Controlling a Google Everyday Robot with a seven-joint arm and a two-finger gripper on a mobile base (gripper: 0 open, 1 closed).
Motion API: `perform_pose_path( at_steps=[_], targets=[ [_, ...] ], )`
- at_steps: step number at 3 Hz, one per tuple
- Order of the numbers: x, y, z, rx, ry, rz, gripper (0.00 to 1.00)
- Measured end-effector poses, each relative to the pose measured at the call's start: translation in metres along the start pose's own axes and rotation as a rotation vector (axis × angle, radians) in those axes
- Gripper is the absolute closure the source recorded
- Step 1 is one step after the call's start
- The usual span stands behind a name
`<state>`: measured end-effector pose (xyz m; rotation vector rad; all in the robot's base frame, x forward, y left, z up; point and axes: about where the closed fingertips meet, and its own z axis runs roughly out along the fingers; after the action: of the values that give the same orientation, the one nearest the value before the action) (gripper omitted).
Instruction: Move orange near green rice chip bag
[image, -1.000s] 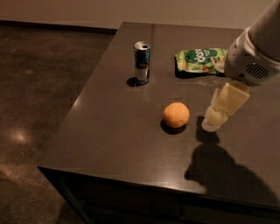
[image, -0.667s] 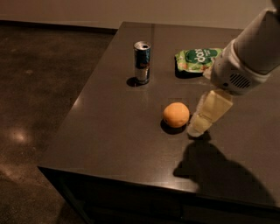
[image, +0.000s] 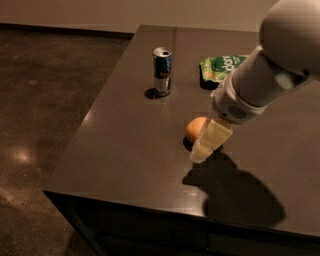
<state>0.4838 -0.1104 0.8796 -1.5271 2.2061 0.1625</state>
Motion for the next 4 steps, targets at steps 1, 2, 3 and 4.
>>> perform_pose_path(
  at_steps=[1, 2, 3, 4],
  targets=[
    [-0.002, -0.007, 0.019, 0.017, 0.0, -0.015, 0.0],
    [-0.001, -0.012, 0.029, 0.011, 0.01, -0.027, 0.18],
    [0.004, -0.017, 0.029, 0.01, 0.019, -0.026, 0.41],
    [0.008, -0.024, 0.024, -0.013, 0.024, -0.021, 0.64]
  ],
)
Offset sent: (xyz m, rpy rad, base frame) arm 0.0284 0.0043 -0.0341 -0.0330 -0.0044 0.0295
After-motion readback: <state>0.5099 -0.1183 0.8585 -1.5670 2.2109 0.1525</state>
